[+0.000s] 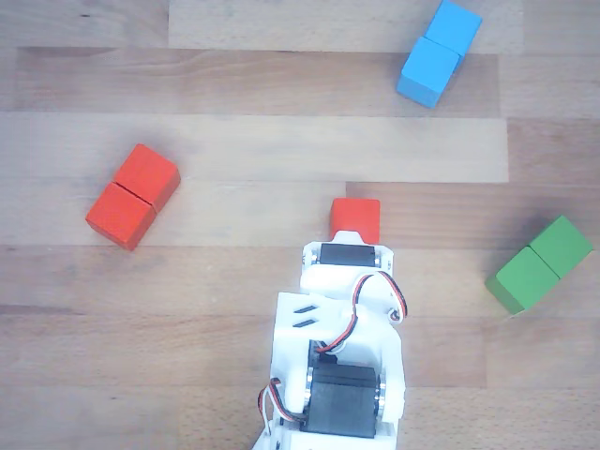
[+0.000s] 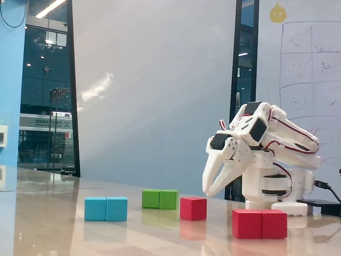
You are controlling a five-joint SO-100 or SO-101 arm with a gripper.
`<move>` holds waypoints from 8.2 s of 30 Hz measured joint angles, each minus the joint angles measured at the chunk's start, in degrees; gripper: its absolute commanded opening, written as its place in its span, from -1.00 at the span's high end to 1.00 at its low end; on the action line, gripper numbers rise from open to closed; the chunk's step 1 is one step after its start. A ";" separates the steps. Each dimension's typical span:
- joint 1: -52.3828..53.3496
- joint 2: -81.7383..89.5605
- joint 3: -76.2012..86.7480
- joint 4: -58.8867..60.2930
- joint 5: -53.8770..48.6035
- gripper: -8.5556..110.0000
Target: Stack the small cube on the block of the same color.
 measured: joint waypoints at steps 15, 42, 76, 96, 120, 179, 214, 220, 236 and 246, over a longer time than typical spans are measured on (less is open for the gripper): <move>0.00 0.00 0.00 0.00 0.00 0.86; 0.00 -15.47 -14.85 0.00 0.00 0.85; 0.00 -92.72 -67.06 16.70 -0.35 0.85; 0.00 -92.90 -67.06 16.70 -0.35 0.47; 0.00 -99.76 -65.04 16.70 -0.35 0.30; 0.00 -112.85 -64.07 9.14 -0.35 0.74; -23.29 -99.76 -88.68 22.15 -0.35 0.74; -35.33 -99.76 -88.95 22.15 -0.35 0.74; -46.76 -103.62 -88.95 20.39 -4.83 0.74; -45.18 -111.71 -88.95 16.96 -5.80 0.74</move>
